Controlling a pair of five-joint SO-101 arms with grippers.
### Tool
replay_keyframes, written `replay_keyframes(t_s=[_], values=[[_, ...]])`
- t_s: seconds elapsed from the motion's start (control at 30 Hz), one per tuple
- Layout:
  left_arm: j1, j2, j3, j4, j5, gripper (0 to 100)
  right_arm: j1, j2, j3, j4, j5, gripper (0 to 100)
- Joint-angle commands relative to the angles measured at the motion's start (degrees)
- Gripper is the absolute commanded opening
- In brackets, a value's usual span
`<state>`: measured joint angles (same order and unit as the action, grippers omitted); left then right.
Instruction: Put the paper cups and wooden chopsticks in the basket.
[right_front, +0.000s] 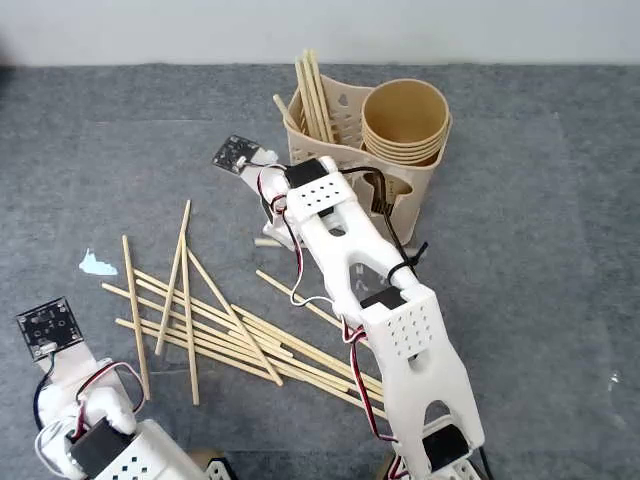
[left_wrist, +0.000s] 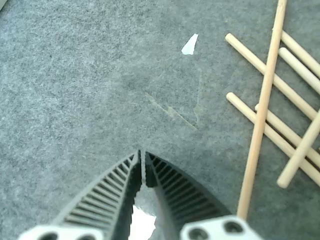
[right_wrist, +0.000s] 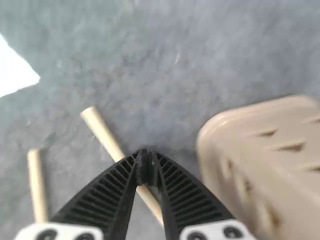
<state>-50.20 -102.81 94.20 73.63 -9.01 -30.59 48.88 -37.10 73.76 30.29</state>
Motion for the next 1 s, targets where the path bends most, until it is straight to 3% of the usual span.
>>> replay_keyframes(t_s=[0.0, 0.23, 0.53, 0.67, 0.97], values=[[0.4, 0.2, -0.4, -1.0, -0.4, 2, -2.5, -1.2, -0.4, 6.8, 0.4, 0.9], [0.4, 0.2, -0.4, -1.0, -0.4, 2, -8.1, -1.6, -0.6, 17.3, 0.3, 0.9], [0.4, 0.2, -0.4, -1.0, -0.4, 2, -11.6, -12.9, -0.6, 19.1, -3.9, 4.5], [0.4, 0.2, -0.4, -1.0, -0.4, 2, -12.4, -18.3, -0.6, 24.4, -3.9, 11.9], [0.4, 0.2, -0.4, -1.0, -0.4, 2, -11.6, -28.0, 4.0, 29.1, -6.4, 13.0]])
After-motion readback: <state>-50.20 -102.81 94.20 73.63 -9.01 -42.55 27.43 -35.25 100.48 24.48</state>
